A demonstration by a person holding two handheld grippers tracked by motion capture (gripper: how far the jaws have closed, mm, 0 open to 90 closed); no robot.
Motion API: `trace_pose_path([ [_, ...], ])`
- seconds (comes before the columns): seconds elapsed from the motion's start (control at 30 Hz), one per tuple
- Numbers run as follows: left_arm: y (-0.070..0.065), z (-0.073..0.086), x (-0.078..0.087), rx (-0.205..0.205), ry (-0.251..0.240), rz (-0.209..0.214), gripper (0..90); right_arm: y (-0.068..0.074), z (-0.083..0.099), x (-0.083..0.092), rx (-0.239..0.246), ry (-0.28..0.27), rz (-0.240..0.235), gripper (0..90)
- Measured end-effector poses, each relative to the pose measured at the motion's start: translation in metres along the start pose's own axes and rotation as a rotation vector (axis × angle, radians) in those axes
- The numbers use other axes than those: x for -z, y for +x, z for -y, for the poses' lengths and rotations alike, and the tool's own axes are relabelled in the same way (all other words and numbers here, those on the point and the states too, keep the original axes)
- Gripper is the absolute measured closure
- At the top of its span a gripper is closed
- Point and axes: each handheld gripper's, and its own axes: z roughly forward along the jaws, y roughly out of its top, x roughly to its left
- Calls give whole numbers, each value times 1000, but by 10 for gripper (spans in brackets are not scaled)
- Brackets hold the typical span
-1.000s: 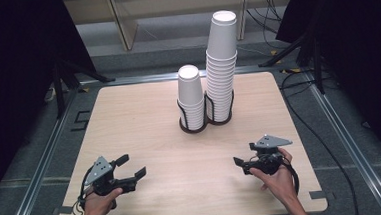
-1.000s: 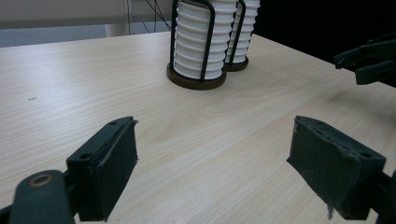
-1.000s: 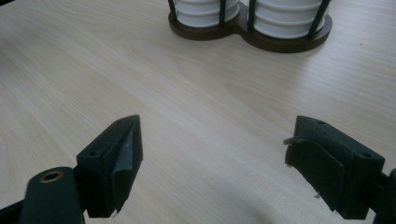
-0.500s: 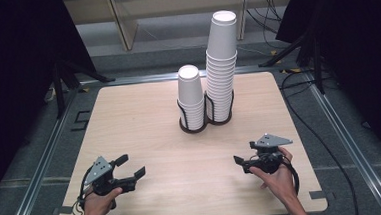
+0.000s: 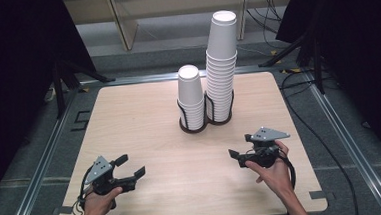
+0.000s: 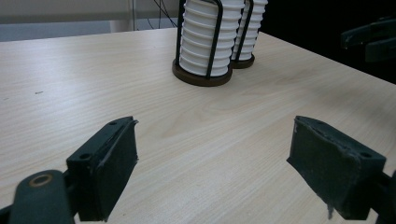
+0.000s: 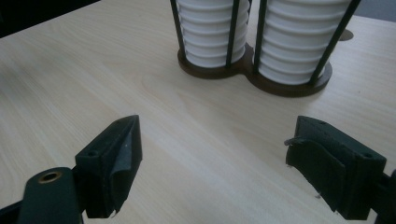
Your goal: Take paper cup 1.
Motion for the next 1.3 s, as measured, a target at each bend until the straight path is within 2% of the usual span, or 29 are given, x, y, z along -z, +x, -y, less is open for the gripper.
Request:
trace_pose_path([
  [0.07, 0, 0, 0, 2, -3, -2, 146, 2, -6, -2, -2, -7, 2, 173],
  [0.1, 0, 0, 0, 4, -2, -3, 146, 3, -10, -4, -17, -5, -17, 173],
  [0.13, 0, 0, 0, 4, -2, -3, 146, 3, -10, -4, -17, -5, -17, 173],
  [0.2, 1, 0, 1, 5, 1, -6, 146, 4, -21, -7, 11, -19, 2, 174],
  [0.23, 1, 0, 1, 9, 2, -7, 146, 5, -24, -8, 15, -19, -6, 175],
  [0.27, 1, 0, 1, 9, 2, -7, 146, 5, -26, -8, 15, -29, -3, 176],
  [0.33, 3, 1, -2, -5, -32, 15, 146, 6, -31, -11, 16, -29, -17, 176],
  [0.37, 3, 1, -2, -5, -32, 14, 146, 8, -34, -11, -4, -26, -8, 177],
  [0.4, 3, 1, -2, -6, -32, 14, 146, 6, -37, -12, 32, -33, -14, 178],
  [0.43, 3, 1, -2, -7, -31, 14, 146, 8, -39, -12, 5, -27, -13, 180],
  [0.5, 3, 1, -2, -8, -32, 14, 146, 7, -43, -13, 26, -38, -17, 180],
  [0.53, 3, 1, -2, -8, -29, 11, 146, 8, -45, -15, 16, -52, -20, 180],
  [0.6, 3, 1, -2, -9, -27, 8, 146, 7, -48, -14, 25, -35, -18, 180],
  [0.63, 4, 1, -2, -10, -22, 4, 146, 8, -52, -16, 16, -53, -35, 182],
  [0.7, 4, 1, -3, -14, -19, 4, 146, 8, -57, -18, 27, -58, -30, 182],
  [0.73, 2, 1, 0, 8, 8, -17, 146, 9, -60, -17, 22, -46, -28, 182],
  [0.77, 2, 1, 0, 8, 8, -17, 146, 9, -62, -19, 30, -60, -32, 184],
  [0.8, 4, 1, -2, -18, -13, 1, 146, 9, -62, -19, 30, -60, -32, 184],
  [0.83, 4, 1, -3, -11, -20, 3, 146, 11, -67, -21, 24, -63, -36, 184],
  [0.87, 2, 1, 0, 6, 8, -18, 146, 11, -69, -22, 28, -61, -39, 185],
  [0.9, 2, 1, 0, 7, 7, -18, 146, 12, -73, -23, 48, -75, -29, 187],
  [1.0, 2, 1, 0, 7, 9, -18, 146, 13, -77, -24, 42, -78, -41, 188],
  [1.03, 1, 1, 0, 8, 9, -17, 146, 16, -83, -27, 34, -89, -58, 188],
  [1.13, 1, 1, -1, 0, 20, -22, 146, 16, -87, -27, 36, -86, -51, 188],
  [1.2, 3, 2, -2, -12, 5, -9, 146, 16, -95, -29, 43, -105, -47, 188],
  [1.23, 3, 2, -4, -10, -13, 6, 146, 16, -98, -30, 44, -117, -65, 188],
  [1.3, 3, 2, -4, -11, -13, 7, 146, 18, -103, -30, 35, -114, -67, 188],
])
